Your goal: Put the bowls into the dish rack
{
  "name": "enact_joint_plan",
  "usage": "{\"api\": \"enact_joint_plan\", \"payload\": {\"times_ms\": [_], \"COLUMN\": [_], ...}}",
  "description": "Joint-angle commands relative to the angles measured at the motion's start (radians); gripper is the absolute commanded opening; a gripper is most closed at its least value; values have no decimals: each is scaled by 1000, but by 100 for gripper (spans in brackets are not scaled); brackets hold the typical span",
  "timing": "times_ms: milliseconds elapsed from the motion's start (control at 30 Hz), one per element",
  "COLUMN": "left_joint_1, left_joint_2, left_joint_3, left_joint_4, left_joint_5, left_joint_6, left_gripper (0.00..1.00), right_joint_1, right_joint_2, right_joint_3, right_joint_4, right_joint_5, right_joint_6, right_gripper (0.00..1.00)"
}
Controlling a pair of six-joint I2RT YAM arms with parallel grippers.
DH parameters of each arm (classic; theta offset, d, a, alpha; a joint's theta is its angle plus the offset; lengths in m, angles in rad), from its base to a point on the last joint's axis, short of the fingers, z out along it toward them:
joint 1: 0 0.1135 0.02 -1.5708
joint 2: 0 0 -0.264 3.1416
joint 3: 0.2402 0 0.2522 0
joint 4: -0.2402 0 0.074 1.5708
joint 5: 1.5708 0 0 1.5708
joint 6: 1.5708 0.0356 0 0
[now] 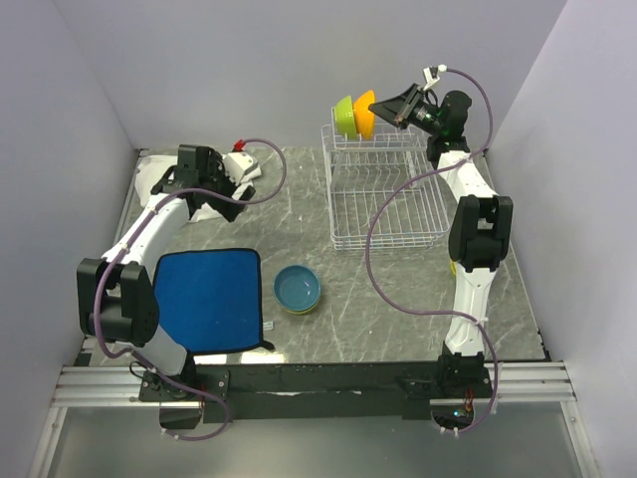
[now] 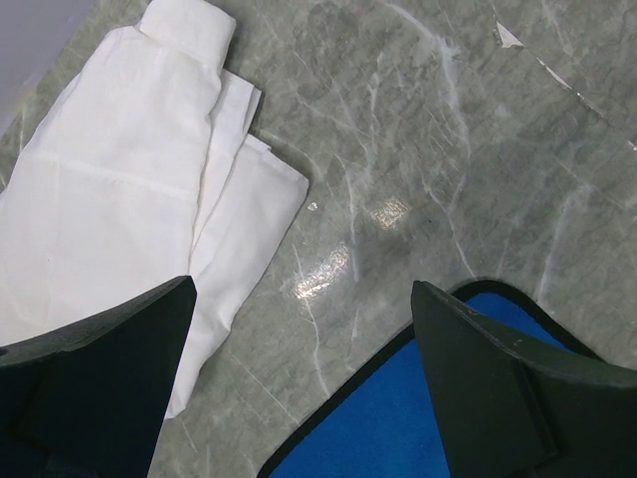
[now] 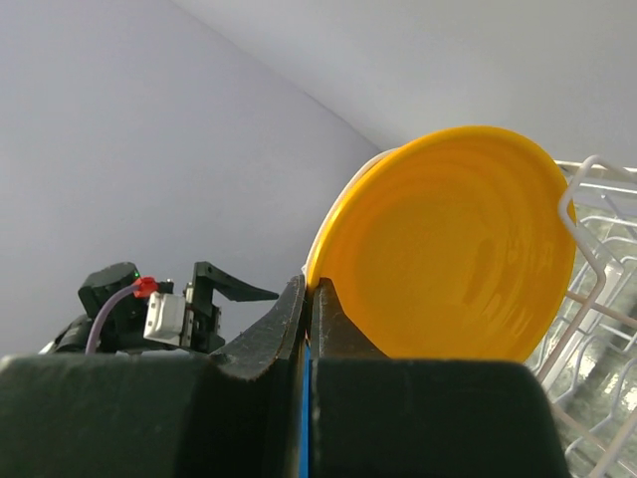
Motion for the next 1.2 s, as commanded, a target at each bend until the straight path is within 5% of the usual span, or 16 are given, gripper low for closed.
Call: {"api": "enact_joint_plan", "payload": {"times_ms": [0,700,1167], "left_joint_1": [-11,-21,-23], "left_joint_2": [-24,-7,-26], "left_joint_3": [-3,-18,43], "left_joint_4": [38,83,173], "left_joint_5": [0,7,-45], "left_joint_6": [-25,-41,-107], "left_gripper": [97,97,97], "right_joint_1": [-4,-30,-42], "right_joint_2": [-3,-41,-208], "right_joint_3": [35,32,-11], "right_joint_4": [-7,21,-17], "right_joint_5": [13,-45,-44], "right_joint_6": [-42,-56,-163], "right_gripper": [0,41,46]}}
